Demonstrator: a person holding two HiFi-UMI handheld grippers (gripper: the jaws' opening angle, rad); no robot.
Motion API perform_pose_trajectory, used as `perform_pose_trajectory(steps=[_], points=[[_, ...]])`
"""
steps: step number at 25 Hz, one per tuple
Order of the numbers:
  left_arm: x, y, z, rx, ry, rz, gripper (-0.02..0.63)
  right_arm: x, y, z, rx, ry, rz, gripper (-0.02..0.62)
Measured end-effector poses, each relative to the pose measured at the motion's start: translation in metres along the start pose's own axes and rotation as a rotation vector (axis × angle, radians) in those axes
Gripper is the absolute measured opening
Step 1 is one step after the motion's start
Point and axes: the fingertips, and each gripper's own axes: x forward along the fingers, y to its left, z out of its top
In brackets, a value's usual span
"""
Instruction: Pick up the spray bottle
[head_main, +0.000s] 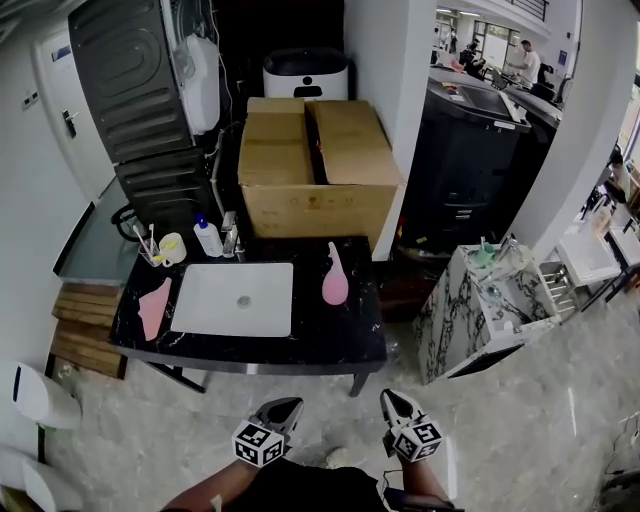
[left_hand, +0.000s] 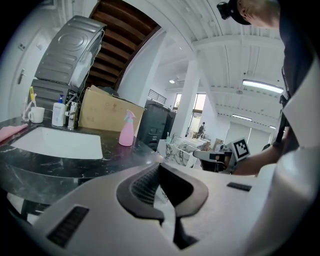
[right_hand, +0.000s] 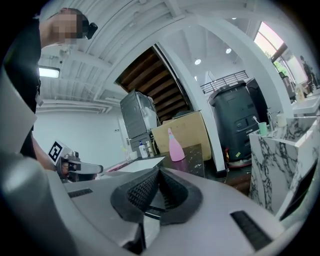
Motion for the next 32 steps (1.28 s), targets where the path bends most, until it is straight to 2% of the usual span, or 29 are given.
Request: perform_pose_trajectory(steps=[7,13,19,24,27,32], points=[[0.027,-0.021,0.011,0.010,0.000,0.005,0.008,-0.010,-0.030,0.006,0.004,0.008,0.016,0.025],[0.055,-0.031,0.023,0.044,0.022,-0.036,0.008,-0.021,-0.057,0.017,0.014,-0.027,-0.038,0.026],[0.094,-0.040,0.039,0.073,0.027,-0.121,0.008,-0.032,-0.077,0.025,0.054,-0.050,-0.115,0.025],[0.130,-0.031,0.055,0.073,0.004,-0.166,0.008,-0.032,-0.094,0.027,0.032,-0.024,-0.169,0.025],[0.145,-0.022,0.076,0.072,-0.029,-0.182,0.008,-0.017,-0.104,0.048,0.035,-0.031,-0.194,0.025],[0.159,0.011,0.109,0.066,-0.088,-0.171,0.008,0.016,-0.125,0.066,-0.048,-0.022,-0.202,0.025]])
